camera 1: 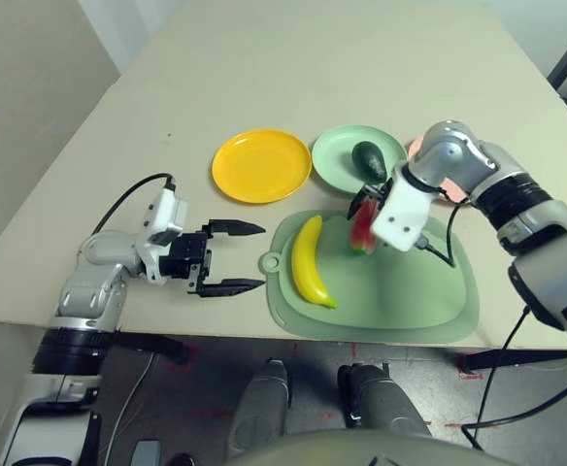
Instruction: Place the fruits into color-matched plates.
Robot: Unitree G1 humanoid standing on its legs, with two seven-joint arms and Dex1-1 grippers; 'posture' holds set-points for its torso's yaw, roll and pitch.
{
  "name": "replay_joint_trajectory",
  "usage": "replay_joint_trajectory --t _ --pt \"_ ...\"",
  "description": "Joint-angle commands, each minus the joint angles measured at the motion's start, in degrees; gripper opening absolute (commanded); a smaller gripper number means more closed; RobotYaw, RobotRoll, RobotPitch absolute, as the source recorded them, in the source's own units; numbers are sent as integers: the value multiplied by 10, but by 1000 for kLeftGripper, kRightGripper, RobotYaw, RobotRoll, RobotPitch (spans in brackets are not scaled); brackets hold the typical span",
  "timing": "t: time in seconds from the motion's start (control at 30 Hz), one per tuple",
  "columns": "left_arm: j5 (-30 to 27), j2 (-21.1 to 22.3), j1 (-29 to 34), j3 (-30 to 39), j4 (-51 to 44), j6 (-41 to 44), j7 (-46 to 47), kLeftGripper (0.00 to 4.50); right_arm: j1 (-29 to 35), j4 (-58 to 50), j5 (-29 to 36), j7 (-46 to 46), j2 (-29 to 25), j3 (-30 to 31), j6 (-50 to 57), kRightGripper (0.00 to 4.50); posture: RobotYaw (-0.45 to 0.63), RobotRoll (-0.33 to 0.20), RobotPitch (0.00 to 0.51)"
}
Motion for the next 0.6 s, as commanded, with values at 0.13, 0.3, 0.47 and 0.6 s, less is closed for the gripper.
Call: replay_joint_trajectory --t 0.13,0.3,0.47,0.6 --pt "2 3 4 0 -4 -7 2 4500 -2 4 -13 4 -1 -5 -5 2223 83 0 160" --pt "10 1 1 -6 5 -12 1 4500 2 -4 -6 16 -9 -9 -1 2223 77 0 158" --pt "14 -3 -3 -5 13 -15 12 4500 -8 -16 15 38 -23 -26 20 2223 68 0 153" --pt "21 -12 -12 -3 17 -9 39 4500 -26 -21 29 52 -35 -47 49 2223 62 0 149"
